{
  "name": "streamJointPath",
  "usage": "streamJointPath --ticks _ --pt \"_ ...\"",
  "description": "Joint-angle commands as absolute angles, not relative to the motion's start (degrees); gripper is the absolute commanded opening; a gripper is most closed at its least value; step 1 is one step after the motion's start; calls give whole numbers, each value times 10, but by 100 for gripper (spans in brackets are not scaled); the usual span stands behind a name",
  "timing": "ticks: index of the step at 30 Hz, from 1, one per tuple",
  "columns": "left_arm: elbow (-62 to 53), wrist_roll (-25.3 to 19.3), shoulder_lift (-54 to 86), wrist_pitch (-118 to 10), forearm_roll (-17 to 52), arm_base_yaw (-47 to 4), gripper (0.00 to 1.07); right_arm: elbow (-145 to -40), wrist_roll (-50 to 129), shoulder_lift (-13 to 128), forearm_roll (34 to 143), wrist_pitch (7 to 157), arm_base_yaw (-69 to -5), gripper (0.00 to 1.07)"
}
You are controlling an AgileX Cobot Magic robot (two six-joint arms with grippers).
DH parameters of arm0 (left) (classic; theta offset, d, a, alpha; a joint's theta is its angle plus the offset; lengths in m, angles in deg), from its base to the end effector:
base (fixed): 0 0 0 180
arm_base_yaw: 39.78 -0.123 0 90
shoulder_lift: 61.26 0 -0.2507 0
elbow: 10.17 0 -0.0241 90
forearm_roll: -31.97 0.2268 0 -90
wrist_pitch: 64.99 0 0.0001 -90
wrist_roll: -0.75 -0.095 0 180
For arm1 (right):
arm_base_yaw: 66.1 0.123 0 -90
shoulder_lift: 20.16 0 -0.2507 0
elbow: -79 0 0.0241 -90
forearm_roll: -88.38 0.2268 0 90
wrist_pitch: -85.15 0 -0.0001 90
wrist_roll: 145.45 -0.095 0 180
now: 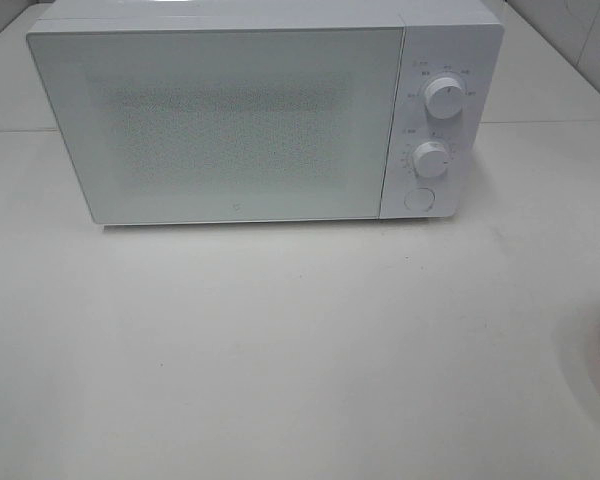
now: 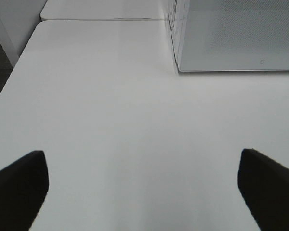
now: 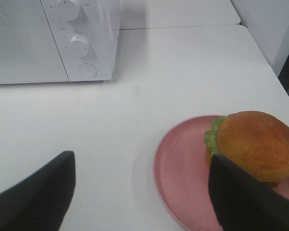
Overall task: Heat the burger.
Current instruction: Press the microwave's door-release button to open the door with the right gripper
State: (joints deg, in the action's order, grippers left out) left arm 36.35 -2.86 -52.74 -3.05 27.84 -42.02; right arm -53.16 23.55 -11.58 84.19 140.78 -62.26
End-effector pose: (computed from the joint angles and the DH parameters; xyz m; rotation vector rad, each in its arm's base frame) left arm 0.0089 -0.0057 0.2668 0.0296 2.0394 -0.0222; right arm 0.0160 -0.0047 0.2703 0.1215 1.9508 0.0846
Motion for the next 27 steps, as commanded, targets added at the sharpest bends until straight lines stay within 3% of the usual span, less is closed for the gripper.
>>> streamJointPath --ticks 1,27 --pt "364 -29 -539 -37 273 -421 100 -531 234 -131 841 1403 -624 73" --pt "364 -29 -539 -37 273 -421 100 -539 234 -131 843 1392 -624 73"
